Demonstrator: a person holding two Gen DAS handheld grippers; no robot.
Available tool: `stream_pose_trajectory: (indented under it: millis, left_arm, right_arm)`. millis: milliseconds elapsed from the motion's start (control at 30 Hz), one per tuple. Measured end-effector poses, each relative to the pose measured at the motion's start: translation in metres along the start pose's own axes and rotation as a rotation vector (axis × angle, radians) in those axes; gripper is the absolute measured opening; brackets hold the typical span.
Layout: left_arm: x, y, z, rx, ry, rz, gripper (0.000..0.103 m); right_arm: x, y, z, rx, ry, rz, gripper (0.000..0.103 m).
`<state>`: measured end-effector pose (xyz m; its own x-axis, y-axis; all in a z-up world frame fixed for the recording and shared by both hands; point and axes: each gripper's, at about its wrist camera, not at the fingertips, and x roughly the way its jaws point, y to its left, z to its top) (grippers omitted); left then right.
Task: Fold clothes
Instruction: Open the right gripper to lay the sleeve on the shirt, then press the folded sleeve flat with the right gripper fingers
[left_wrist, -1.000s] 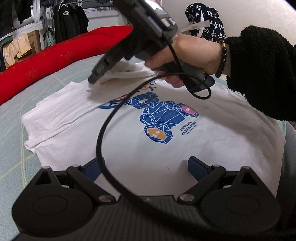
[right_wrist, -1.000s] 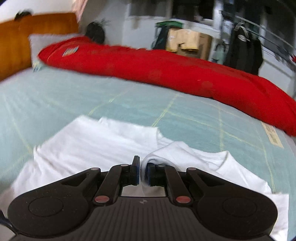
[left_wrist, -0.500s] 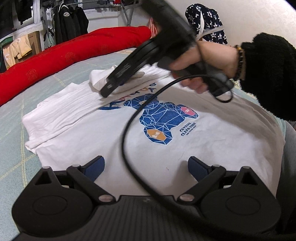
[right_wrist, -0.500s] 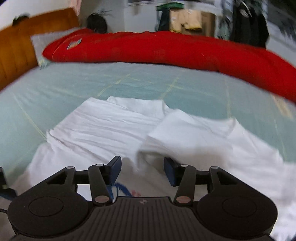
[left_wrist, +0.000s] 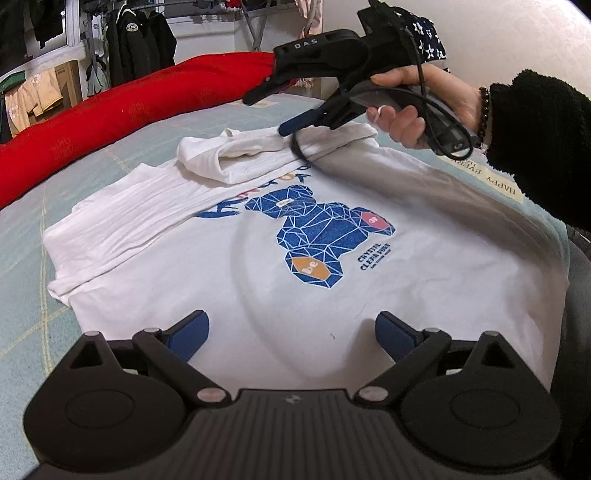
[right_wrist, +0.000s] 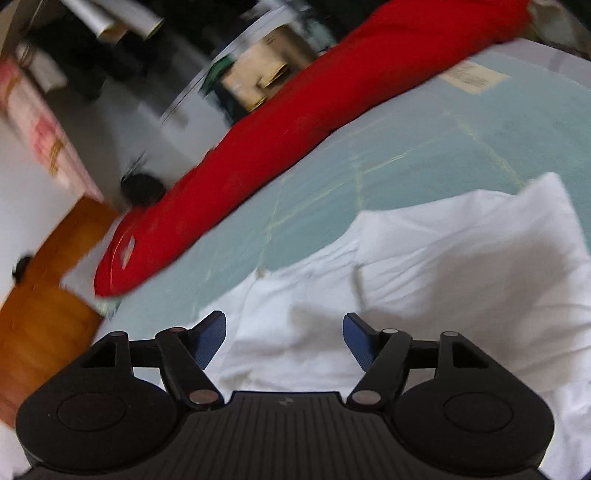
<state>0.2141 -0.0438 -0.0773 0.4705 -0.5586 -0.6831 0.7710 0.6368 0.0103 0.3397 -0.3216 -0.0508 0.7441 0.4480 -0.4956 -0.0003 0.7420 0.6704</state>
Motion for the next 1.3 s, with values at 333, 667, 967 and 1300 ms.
stream_pose_trajectory:
  millis: [333, 667, 967, 1300]
  left_arm:
    - [0.002, -0.001, 0.0, 0.0, 0.008, -0.001, 0.096]
    - [-0.003, -0.001, 0.002, -0.002, -0.008, 0.001, 0.096]
    - [-0.007, -0.003, 0.002, 0.005, -0.021, -0.006, 0.096]
    - [-0.005, -0.005, 0.003, 0.014, -0.011, -0.013, 0.096]
  right_arm:
    - [0.045, 0.038, 0.002, -0.023, 0.096, 0.063, 0.078]
    - [0.068, 0.119, -0.003, -0.177, 0.167, 0.242, 0.078]
    - [0.034, 0.115, 0.007, -0.199, 0.044, 0.16, 0.078]
    - [0.07, 0.056, 0.002, 0.017, 0.197, 0.014, 0.081]
